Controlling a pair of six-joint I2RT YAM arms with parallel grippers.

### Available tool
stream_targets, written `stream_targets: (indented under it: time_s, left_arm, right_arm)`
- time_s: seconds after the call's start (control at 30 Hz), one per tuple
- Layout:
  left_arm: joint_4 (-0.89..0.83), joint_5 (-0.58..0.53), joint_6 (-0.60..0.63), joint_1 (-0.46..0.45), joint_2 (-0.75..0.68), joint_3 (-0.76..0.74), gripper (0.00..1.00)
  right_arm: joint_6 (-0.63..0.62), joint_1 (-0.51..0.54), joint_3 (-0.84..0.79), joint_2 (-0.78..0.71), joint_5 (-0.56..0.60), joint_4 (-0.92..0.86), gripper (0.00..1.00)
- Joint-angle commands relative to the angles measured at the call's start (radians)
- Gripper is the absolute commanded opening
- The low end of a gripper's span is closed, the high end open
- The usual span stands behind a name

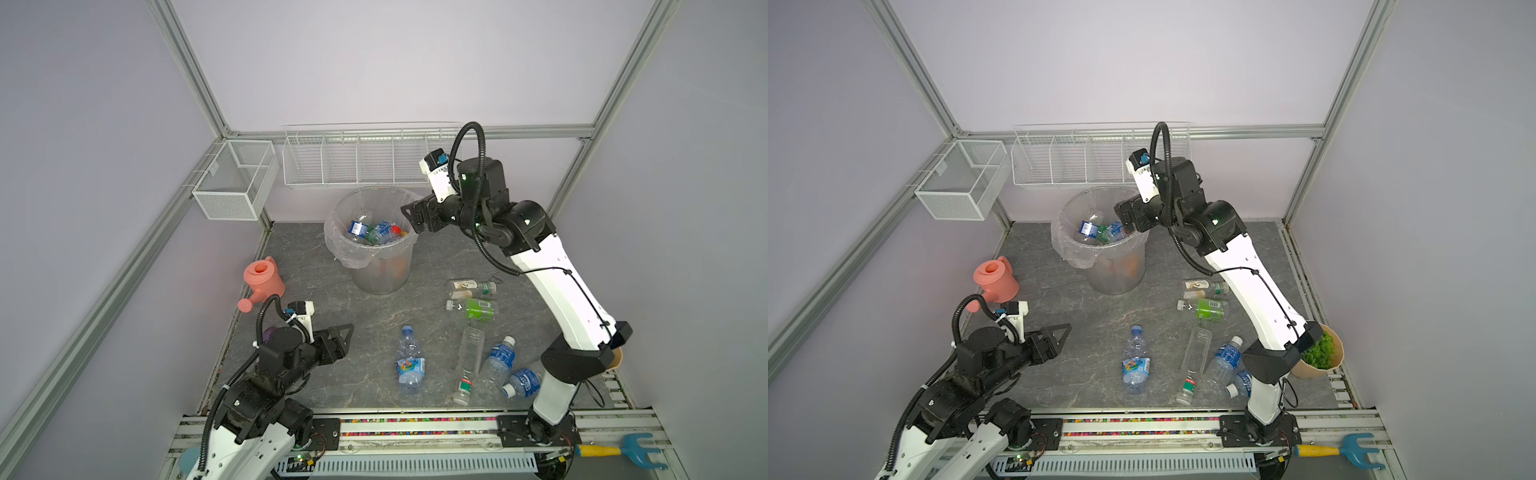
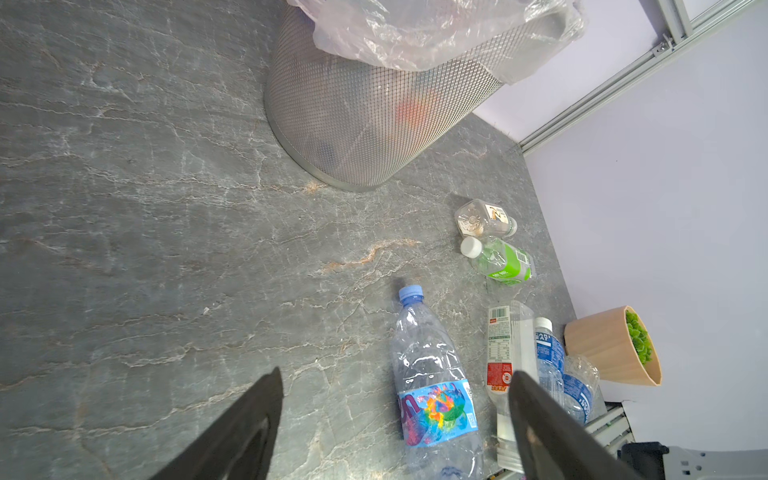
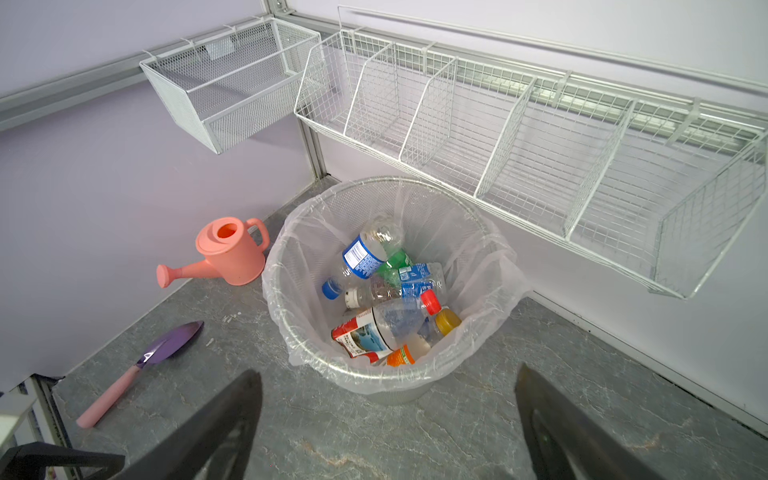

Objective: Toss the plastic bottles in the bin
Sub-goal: 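Open the right gripper to drop the blue-label bottle into the bin, then draw the right gripper back while the left gripper reaches toward the rainbow-label bottle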

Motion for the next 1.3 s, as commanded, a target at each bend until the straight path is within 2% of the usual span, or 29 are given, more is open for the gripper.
stream_targets:
  time_s: [0.0,0.3,0.53,0.83,1.1,1.27]
  left_arm:
    - [0.016,0.015,0.001,-0.002,0.016,0.02,0.86]
    - [0.026,-0.008,0.007,-0.034,0.104,0.027,0.87]
    - [0.11,-0.068,-0.04,-0.179,0.208,0.004,0.89]
    - [0.177,-0.104,-0.05,-0.306,0.354,0.035,0.92]
    - [0.204,-0.174,-0.07,-0.463,0.566,0.083,0.94]
    - [0.203,-0.179,-0.084,-0.524,0.68,0.129,0.96]
  right_arm:
    - [-0.002,-0.007,-0.071,-0.035,0.014,0.043,0.97]
    - [-0.004,-0.008,-0.256,-0.171,0.041,0.058,0.96]
    - [-0.002,-0.013,-0.402,-0.296,0.091,0.042,0.95]
    - [0.04,-0.044,-0.62,-0.452,0.146,0.038,0.93]
    - [0.074,-0.069,-0.783,-0.545,0.136,0.063,0.92]
    - [0.08,-0.082,-0.849,-0.591,0.129,0.074,0.92]
